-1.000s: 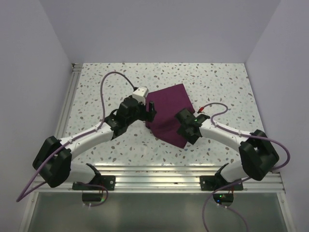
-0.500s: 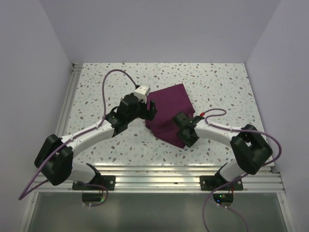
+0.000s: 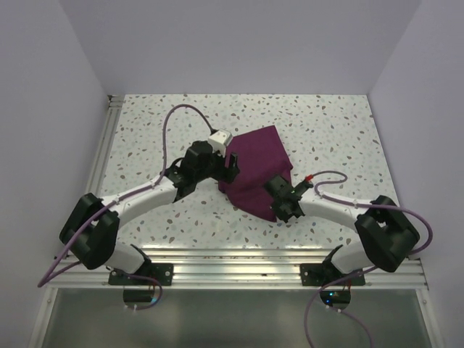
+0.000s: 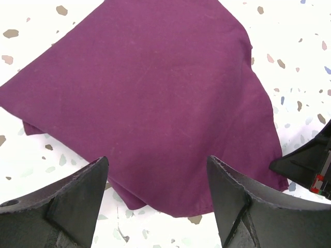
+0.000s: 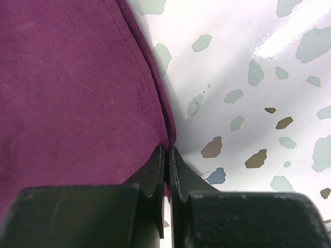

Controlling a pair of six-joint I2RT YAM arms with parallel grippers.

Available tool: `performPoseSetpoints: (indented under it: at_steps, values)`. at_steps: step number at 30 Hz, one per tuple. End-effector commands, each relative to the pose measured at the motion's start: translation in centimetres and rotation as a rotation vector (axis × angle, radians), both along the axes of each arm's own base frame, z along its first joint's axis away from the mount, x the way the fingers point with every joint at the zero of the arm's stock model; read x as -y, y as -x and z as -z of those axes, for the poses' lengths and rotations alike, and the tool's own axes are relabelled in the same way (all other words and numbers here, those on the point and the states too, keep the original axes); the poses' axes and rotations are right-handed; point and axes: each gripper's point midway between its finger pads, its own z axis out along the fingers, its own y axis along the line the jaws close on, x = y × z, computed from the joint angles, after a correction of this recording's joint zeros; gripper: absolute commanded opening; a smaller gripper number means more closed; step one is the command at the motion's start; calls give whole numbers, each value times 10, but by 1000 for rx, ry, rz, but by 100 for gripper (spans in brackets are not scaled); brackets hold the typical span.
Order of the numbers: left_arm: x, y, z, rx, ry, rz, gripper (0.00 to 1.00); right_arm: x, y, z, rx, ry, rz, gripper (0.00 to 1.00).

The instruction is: Prepare the surgical pack

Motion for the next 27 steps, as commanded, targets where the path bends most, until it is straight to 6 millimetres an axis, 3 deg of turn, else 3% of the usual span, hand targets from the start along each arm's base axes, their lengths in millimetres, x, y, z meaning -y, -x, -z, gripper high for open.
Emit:
performPoseSetpoints:
  at_steps: [1, 10, 23, 25, 27]
  values:
    - [11, -6, -16, 40, 15, 59, 80, 26, 25, 18, -72, 92, 15, 0]
    - [27, -11, -12, 30, -4, 125, 79, 36, 35, 17, -65, 92, -4, 0]
    - [62, -15, 29, -35, -196, 219, 79, 49, 45, 14, -55, 105, -24, 0]
    - [70, -17, 28, -22, -227, 228, 78, 50, 46, 13, -48, 106, -36, 0]
    - [78, -15, 42, -26, -283, 247, 78, 51, 47, 15, -43, 106, -47, 0]
